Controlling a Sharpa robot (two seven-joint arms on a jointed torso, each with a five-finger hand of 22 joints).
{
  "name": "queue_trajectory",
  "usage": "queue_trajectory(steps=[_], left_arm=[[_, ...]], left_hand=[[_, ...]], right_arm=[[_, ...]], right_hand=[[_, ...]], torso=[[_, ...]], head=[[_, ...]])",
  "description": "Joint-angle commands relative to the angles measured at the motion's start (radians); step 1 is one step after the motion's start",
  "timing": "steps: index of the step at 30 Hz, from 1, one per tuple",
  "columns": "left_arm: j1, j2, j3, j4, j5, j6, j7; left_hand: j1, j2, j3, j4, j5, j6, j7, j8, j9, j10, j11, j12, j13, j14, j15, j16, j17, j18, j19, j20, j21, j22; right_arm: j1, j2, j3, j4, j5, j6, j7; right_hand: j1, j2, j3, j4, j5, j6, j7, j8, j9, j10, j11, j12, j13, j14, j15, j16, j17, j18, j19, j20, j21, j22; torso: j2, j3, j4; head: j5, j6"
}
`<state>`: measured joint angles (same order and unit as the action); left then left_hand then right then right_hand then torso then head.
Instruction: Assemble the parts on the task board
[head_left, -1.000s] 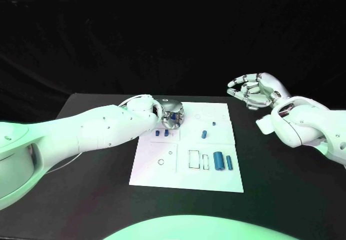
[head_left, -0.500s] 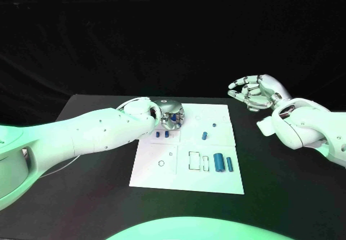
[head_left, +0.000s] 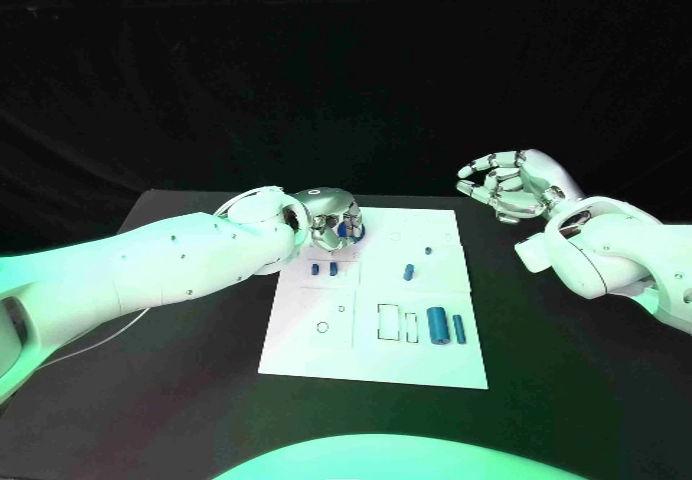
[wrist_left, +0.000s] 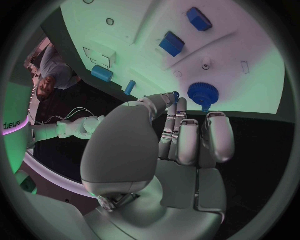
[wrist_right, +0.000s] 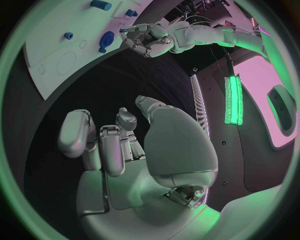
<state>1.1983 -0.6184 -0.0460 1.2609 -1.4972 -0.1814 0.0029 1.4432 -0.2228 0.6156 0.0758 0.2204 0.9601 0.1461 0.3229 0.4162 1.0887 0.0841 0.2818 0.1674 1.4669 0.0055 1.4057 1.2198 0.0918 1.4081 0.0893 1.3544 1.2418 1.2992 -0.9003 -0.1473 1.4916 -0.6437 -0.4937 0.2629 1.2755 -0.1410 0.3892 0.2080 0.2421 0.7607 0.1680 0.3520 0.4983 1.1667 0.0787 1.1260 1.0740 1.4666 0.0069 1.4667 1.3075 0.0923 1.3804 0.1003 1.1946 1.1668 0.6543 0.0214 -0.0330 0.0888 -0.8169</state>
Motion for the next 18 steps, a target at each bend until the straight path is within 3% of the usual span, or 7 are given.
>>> queue_trajectory(steps=[1,10,18], left_arm=[[0.003,-0.018,0.004,0.012,0.030,0.010,0.003],[0.003,-0.061,0.007,0.008,0.059,0.032,0.006],[0.000,-0.063,0.005,-0.007,0.067,0.049,0.006]], left_hand=[[-0.008,-0.005,0.008,0.001,0.000,0.006,-0.001,-0.006,0.000,0.006,-0.001,-0.006,-0.001,0.010,-0.002,0.004,0.000,-0.017,0.008,0.001,0.007,0.001],[-0.013,-0.007,0.007,0.001,-0.002,0.007,-0.002,-0.008,0.000,0.009,-0.001,-0.010,-0.002,0.010,-0.002,0.004,-0.001,-0.017,0.008,0.001,0.007,0.000],[-0.016,-0.008,0.007,0.002,-0.003,0.008,-0.002,-0.009,0.000,0.010,-0.001,-0.013,-0.003,0.010,-0.002,0.004,-0.001,-0.017,0.008,0.001,0.007,0.001]], right_arm=[[0.000,-0.002,0.000,0.000,-0.011,0.005,0.006],[-0.001,-0.003,0.000,0.000,-0.011,0.006,0.005],[-0.001,-0.001,0.000,-0.001,-0.011,0.007,0.006]], right_hand=[[0.006,0.005,0.000,0.003,-0.001,-0.006,-0.001,0.004,-0.001,0.008,0.000,0.006,0.001,0.044,-0.006,-0.003,0.039,0.005,-0.003,0.002,-0.003,0.001],[0.006,0.005,0.000,0.003,-0.001,-0.006,-0.001,0.004,-0.001,0.008,0.000,0.006,0.001,0.044,-0.006,-0.003,0.039,0.005,-0.003,0.002,-0.003,0.001],[0.005,0.005,-0.001,0.005,-0.001,-0.005,-0.002,0.005,-0.001,0.010,-0.001,0.006,-0.001,0.045,-0.007,-0.003,0.040,0.005,-0.002,0.001,-0.003,0.001]], torso=[[-0.002,0.0014,0.0028],[-0.002,-0.0007,0.0031],[0.000,-0.0007,0.0020]], head=[[0.000,0.001],[0.000,-0.001],[0.004,0.000]])
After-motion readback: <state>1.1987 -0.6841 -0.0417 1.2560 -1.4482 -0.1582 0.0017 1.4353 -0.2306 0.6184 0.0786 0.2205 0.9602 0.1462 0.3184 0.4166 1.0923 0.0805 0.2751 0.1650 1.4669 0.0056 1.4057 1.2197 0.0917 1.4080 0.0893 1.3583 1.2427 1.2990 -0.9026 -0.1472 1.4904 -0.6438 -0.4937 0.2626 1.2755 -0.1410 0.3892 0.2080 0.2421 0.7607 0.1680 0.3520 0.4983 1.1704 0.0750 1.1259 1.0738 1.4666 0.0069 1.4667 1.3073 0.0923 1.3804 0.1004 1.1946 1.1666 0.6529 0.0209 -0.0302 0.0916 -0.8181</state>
